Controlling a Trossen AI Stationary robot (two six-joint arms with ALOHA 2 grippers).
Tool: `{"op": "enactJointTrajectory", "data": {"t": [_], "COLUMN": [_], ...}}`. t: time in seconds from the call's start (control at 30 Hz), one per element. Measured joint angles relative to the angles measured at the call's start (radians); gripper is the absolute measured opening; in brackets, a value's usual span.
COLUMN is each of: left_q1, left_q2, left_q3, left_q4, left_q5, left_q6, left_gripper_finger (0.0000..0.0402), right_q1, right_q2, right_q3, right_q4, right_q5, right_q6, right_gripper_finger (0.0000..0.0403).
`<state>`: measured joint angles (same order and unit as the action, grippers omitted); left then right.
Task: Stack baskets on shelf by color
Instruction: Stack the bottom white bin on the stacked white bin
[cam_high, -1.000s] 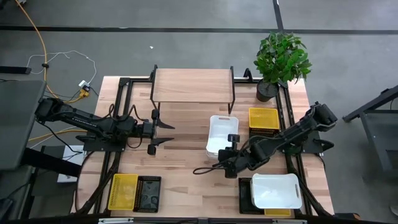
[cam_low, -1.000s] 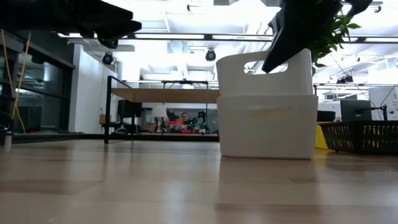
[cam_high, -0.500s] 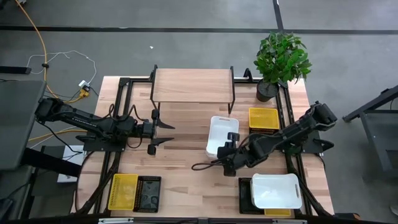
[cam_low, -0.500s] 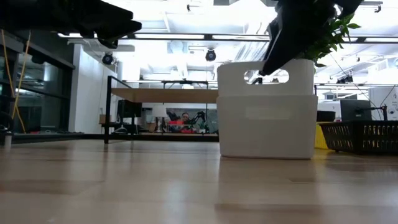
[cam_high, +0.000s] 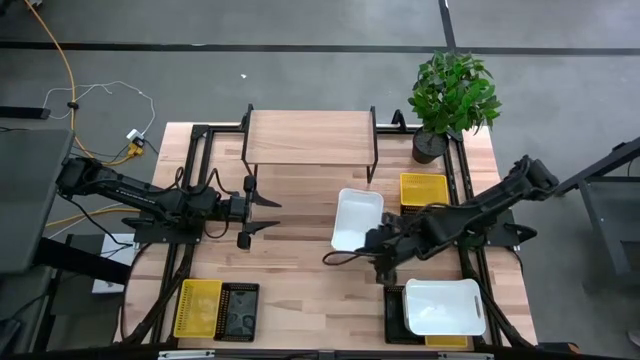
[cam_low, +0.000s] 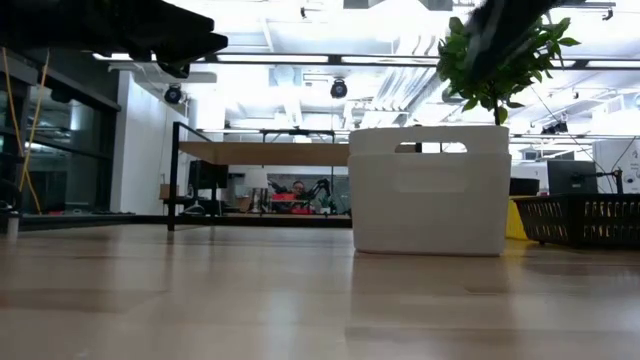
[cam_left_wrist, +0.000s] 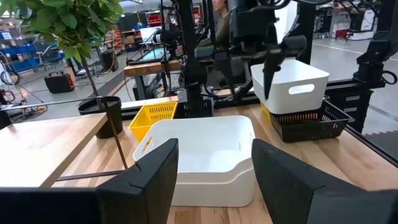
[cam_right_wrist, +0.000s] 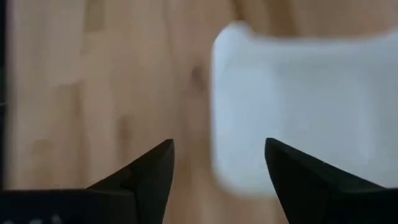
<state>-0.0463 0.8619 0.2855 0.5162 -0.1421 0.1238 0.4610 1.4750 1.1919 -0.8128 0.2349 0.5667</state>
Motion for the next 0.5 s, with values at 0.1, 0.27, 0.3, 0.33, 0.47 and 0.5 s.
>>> {"op": "enactJointTrajectory", "data": {"t": [0.1, 0.27, 0.3, 0.33, 0.47, 0.5], "left_q1": [0.0, 0.0, 0.0, 0.0, 0.0, 0.0], "left_q2": [0.0, 0.0, 0.0, 0.0, 0.0, 0.0], "left_q3": [0.0, 0.0, 0.0, 0.0, 0.0, 0.0], "left_q4": [0.002, 0.003, 0.003, 0.003, 0.004, 0.004], "left_q5": [0.0, 0.0, 0.0, 0.0, 0.0, 0.0], "left_q6": [0.0, 0.0, 0.0, 0.0, 0.0, 0.0], "left_gripper_finger": [0.0193, 0.0193, 0.0193, 0.0193, 0.0193, 0.0193], "right_q1": [0.026, 0.098, 0.113, 0.129, 0.194, 0.208], "right_q2": [-0.03, -0.05, -0.05, -0.05, -0.05, -0.05], "right_q3": [0.0, 0.0, 0.0, 0.0, 0.0, 0.0], "right_q4": [-0.056, -0.14, -0.164, -0.189, -0.302, -0.33], "right_q5": [-0.085, -0.16, -0.172, -0.19, -0.238, -0.248], "right_q6": [0.118, 0.275, 0.306, 0.341, 0.451, 0.467], "right_gripper_finger": [0.0238, 0.0238, 0.0238, 0.0238, 0.0238, 0.0238]}}
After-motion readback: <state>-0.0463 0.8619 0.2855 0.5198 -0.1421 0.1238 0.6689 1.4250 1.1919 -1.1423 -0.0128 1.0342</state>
